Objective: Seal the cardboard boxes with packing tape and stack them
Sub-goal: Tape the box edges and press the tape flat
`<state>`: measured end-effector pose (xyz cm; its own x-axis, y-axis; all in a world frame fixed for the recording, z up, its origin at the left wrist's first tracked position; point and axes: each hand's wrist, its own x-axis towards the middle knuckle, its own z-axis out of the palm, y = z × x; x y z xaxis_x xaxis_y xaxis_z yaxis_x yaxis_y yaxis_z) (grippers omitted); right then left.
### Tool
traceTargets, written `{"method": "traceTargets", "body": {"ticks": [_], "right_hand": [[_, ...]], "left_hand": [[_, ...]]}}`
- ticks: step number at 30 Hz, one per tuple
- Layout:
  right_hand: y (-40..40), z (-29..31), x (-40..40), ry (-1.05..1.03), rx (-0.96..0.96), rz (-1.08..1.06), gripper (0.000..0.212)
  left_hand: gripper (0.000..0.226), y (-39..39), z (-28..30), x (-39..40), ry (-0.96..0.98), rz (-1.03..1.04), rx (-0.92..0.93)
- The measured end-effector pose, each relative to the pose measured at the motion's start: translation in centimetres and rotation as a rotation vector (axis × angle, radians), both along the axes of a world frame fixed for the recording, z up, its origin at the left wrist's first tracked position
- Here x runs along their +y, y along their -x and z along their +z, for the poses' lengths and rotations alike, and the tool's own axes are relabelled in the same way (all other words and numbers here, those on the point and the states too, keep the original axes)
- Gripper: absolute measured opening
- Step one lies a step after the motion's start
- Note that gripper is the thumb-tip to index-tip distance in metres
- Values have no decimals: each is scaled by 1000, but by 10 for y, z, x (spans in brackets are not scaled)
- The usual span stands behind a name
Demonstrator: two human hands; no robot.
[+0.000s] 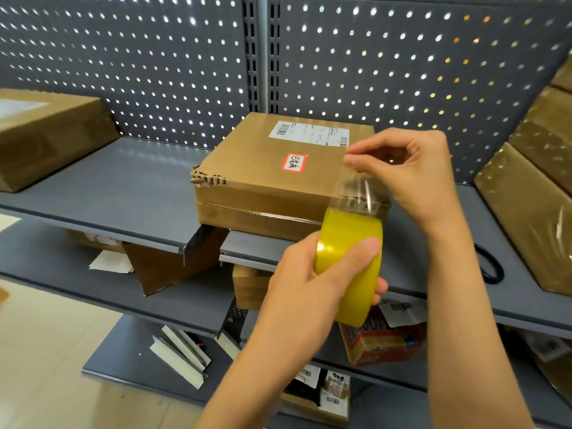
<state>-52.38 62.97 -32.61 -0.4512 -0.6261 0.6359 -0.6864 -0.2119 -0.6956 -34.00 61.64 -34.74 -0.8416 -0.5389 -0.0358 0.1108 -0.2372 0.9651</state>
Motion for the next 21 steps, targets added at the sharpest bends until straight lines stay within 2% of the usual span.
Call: {"method": "traceTargets", "body": {"ticks": [4,15,21], "right_hand": [[4,4,-2,36,-34,10,18],[19,-7,-13,-115,-67,4,16],[24,-15,-18,-191,-51,-3,16]], "left_hand": [[16,-1,-4,2,-29,10,-40],[24,8,1,0,-51,57,-53],[19,12,-3,-3,-93,26,-74]]}}
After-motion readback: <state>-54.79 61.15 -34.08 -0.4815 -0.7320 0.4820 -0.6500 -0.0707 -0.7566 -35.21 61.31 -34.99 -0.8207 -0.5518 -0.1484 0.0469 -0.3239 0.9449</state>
